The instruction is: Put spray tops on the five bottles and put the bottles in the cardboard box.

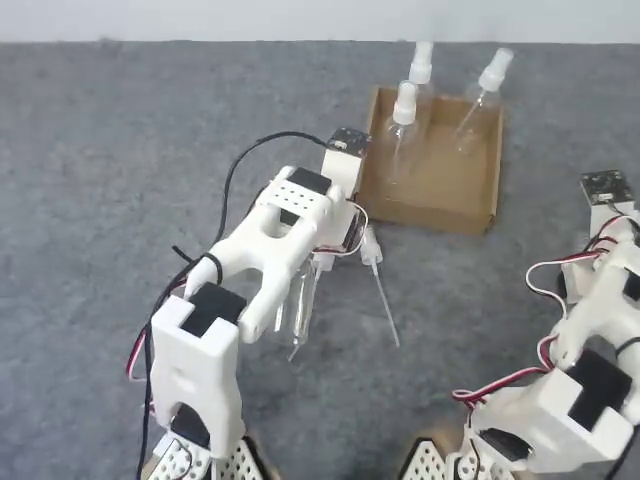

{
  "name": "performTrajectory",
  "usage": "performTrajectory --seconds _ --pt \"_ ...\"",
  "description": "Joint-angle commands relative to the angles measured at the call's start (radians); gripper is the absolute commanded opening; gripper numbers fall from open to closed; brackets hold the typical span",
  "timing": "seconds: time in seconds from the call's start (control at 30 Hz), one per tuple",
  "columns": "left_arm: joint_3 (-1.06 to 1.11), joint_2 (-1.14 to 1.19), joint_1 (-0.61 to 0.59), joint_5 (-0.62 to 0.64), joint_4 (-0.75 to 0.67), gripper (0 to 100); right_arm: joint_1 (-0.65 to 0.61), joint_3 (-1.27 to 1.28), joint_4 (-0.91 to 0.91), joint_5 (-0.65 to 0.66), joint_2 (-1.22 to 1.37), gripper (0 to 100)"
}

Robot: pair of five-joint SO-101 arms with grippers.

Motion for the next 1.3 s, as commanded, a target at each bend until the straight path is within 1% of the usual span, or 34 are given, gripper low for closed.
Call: performTrajectory --seconds 0.0,0.17,0.33,0.5,0.67,0.77,0.9,1.0,1.1,1.17,1.27 --pt "-0.005 -0.015 0.0 0.009 -0.025 11 0.012 -0.031 -0.022 -0.006 -0.012 2.4" --pt "-0.004 -0.015 0.003 0.006 -0.025 11 0.01 -0.031 -0.022 -0.006 -0.012 2.4" --pt "-0.047 -0.035 0.005 0.009 -0.011 4 0.008 -0.031 -0.022 -0.006 -0.013 2.4" --pt "-0.194 -0.109 0.003 0.009 0.11 4 0.012 -0.031 -0.021 -0.006 -0.018 2.4" --pt "-0.386 -0.227 -0.008 0.005 0.292 4 0.008 -0.031 -0.021 -0.006 -0.013 2.4" --pt "-0.472 -0.302 -0.058 -0.002 0.396 4 0.008 -0.031 -0.021 -0.006 -0.013 2.4" --pt "-0.487 -0.391 -0.155 -0.103 0.496 4 0.008 -0.031 -0.021 -0.006 -0.013 2.4" --pt "-0.432 -0.44 -0.245 -0.158 0.542 4 0.007 -0.031 -0.019 -0.006 -0.013 2.4" --pt "-0.285 -0.479 -0.315 -0.195 0.496 4 0.002 -0.031 -0.016 -0.008 -0.013 2.4" --pt "-0.119 -0.505 -0.33 -0.215 0.408 4 -0.013 -0.029 -0.015 -0.008 -0.012 2.5" --pt "0.18 -0.548 -0.328 -0.216 0.189 4 -0.038 -0.028 -0.013 -0.011 -0.012 2.5"
